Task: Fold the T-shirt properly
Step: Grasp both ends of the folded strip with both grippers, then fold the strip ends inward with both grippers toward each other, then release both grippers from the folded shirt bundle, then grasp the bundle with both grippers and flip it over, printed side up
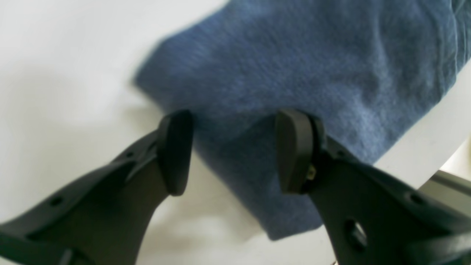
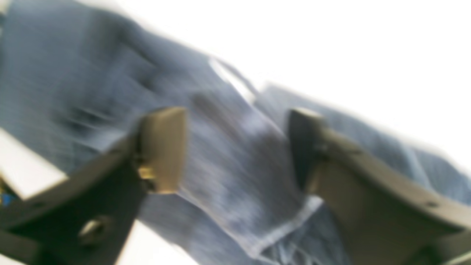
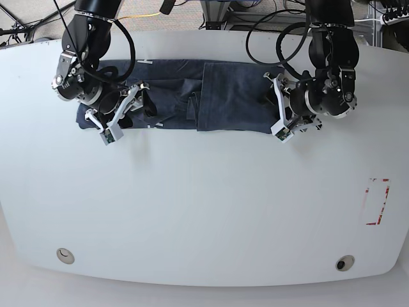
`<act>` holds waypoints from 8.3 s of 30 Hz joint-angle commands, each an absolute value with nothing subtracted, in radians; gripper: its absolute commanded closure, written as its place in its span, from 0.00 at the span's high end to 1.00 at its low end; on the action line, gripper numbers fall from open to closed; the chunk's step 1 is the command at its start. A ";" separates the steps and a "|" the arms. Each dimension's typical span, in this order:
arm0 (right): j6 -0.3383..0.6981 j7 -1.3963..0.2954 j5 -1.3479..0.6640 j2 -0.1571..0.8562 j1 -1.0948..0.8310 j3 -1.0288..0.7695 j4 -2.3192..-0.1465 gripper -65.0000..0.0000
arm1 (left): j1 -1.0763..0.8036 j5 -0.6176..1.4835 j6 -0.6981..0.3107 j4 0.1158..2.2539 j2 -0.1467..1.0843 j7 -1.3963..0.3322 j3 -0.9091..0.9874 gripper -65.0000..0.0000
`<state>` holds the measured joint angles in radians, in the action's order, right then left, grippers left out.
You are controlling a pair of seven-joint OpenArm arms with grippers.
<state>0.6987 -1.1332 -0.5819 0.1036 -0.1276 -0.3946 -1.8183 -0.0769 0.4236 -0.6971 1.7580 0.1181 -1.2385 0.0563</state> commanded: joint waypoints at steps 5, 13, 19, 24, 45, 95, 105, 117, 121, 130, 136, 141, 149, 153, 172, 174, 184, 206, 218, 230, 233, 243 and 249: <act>0.698 -1.201 -0.783 0.117 -0.105 -0.542 -1.845 0.94 | -0.061 0.441 -0.698 1.638 0.116 -1.158 0.056 0.51; 0.698 -1.276 -0.934 0.232 -0.108 -0.780 -1.756 0.94 | -0.076 0.441 -0.698 1.564 0.151 -1.113 0.062 0.51; 0.698 -1.293 -1.018 0.366 -0.104 -0.912 -1.514 0.94 | -0.076 0.441 -0.698 1.564 0.186 -1.113 0.062 0.51; 0.698 -1.290 -1.024 0.437 -0.099 -0.929 -1.328 0.94 | -0.074 0.441 -0.698 1.560 0.197 -1.081 0.062 0.51; 0.698 -1.287 -1.020 0.274 -0.117 -0.799 -1.354 0.94 | -0.074 0.443 -0.698 1.560 0.199 -1.075 0.064 0.51; 0.651 -1.276 -0.785 0.127 -0.061 -0.464 -1.995 0.00 | 0.099 0.441 -0.579 1.259 -0.102 -1.072 0.056 0.51; 0.651 -1.271 -0.733 -0.012 0.002 -0.455 -1.988 0.00 | 0.093 0.378 -0.578 1.254 -0.124 -1.072 0.056 0.51; 0.651 -1.216 -0.691 -0.058 -0.008 -0.326 -1.988 0.00 | 0.090 0.378 -0.578 1.257 -0.117 -1.072 0.056 0.51; 0.651 -1.190 -0.691 -0.061 -0.015 -0.305 -1.979 0.01 | 0.074 0.378 -0.578 1.259 -0.117 -1.072 0.056 0.51; 0.651 -1.178 -0.691 -0.077 0.008 -0.302 -1.808 0.05 | 0.071 0.378 -0.578 1.260 -0.117 -1.072 0.058 0.51; 0.651 -1.132 -0.700 -0.081 -0.001 -0.300 -1.797 0.71 | 0.071 0.378 -0.579 1.260 -0.117 -1.072 0.058 0.51; 0.651 -1.132 -0.700 -0.081 -0.039 -0.300 -1.900 1.00 | 0.071 0.378 -0.581 1.262 -0.117 -1.072 0.058 0.51; 0.661 -1.132 -0.700 -0.062 -0.071 -0.302 -1.986 1.00 | 0.074 0.478 -0.633 1.336 -0.111 -1.073 0.061 0.51; 0.661 -1.132 -0.700 -0.027 -0.077 -0.302 -1.985 1.00 | 0.074 0.549 -0.677 1.423 -0.073 -1.109 0.062 0.51; 0.698 -1.067 -0.691 0.004 -0.143 -0.134 -1.813 0.14 | 0.051 0.734 -0.698 1.531 0.259 -1.188 0.282 0.51; 0.698 -1.013 -0.690 0.005 -0.133 -0.082 -1.735 0.13 | 0.051 0.734 -0.698 1.544 0.260 -1.188 0.280 0.51; 0.698 -0.954 -0.697 0.021 -0.094 -0.041 -1.669 0.14 | 0.042 0.725 -0.698 1.650 0.257 -1.190 0.189 0.51; 0.661 -1.010 -0.690 0.352 0.189 -0.134 -1.621 0.14 | 0.036 0.315 -0.698 1.796 -0.070 -1.102 -0.217 0.51; 0.691 -0.757 -0.688 0.423 0.228 -0.002 -1.339 0.14 | -0.021 0.137 -0.698 1.718 -0.157 -1.063 -0.309 0.51; 0.694 -0.467 -0.687 0.498 0.153 0.082 -1.118 0.13 | 0.030 0.134 -0.698 1.616 -0.030 -1.063 -0.309 0.51; 0.694 -0.469 -0.682 0.521 0.124 0.079 -1.170 0.13 | 0.081 0.136 -0.698 1.526 0.016 -1.061 -0.309 0.51; 0.685 -0.556 -0.684 0.464 -0.125 -0.005 -1.465 0.13 | 0.306 0.136 -0.698 1.201 0.099 -0.920 -0.314 0.51; 0.590 -0.616 -0.685 0.364 -0.208 -0.024 -1.650 0.13 | 0.426 0.136 -0.698 1.132 0.099 -0.920 -0.314 0.51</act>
